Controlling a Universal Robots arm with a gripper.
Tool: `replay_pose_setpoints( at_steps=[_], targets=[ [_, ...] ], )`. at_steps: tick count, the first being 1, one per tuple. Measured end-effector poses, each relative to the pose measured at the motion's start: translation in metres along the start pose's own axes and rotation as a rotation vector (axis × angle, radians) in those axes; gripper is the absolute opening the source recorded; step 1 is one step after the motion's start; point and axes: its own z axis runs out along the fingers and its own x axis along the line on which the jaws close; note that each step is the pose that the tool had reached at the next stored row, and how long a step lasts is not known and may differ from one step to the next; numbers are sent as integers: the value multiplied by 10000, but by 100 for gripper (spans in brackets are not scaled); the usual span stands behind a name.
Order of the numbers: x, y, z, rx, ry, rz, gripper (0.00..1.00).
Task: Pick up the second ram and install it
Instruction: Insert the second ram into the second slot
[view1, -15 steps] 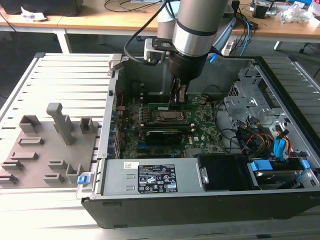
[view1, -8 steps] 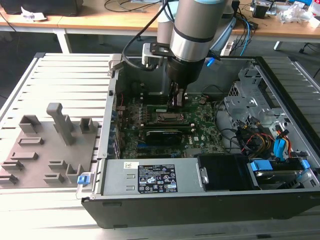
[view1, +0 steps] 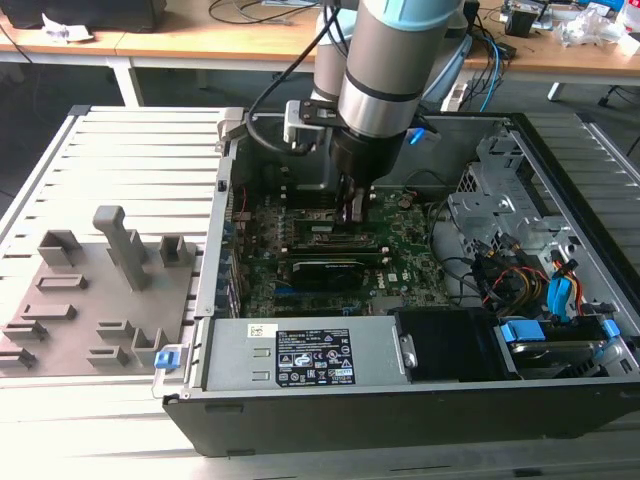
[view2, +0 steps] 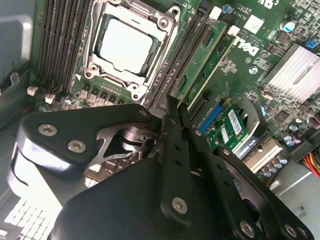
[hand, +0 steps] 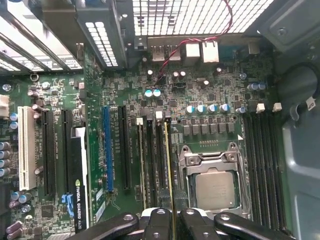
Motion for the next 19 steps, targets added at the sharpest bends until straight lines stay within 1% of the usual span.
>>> replay_pose_setpoints(
  at_steps=[1, 6, 14, 16, 17, 18, 19],
  targets=[
    [1, -2, 21, 0, 0, 1, 14],
    [5, -7, 82, 0, 1, 0, 14],
    [15, -21, 233, 0, 1, 1, 14],
    [16, -23, 256, 0, 1, 0, 14],
    [19, -26, 297, -2, 3, 3, 14],
    [20, -27, 328, 5, 2, 2, 14],
    [20, 5, 288, 87, -6, -6, 14]
  ],
)
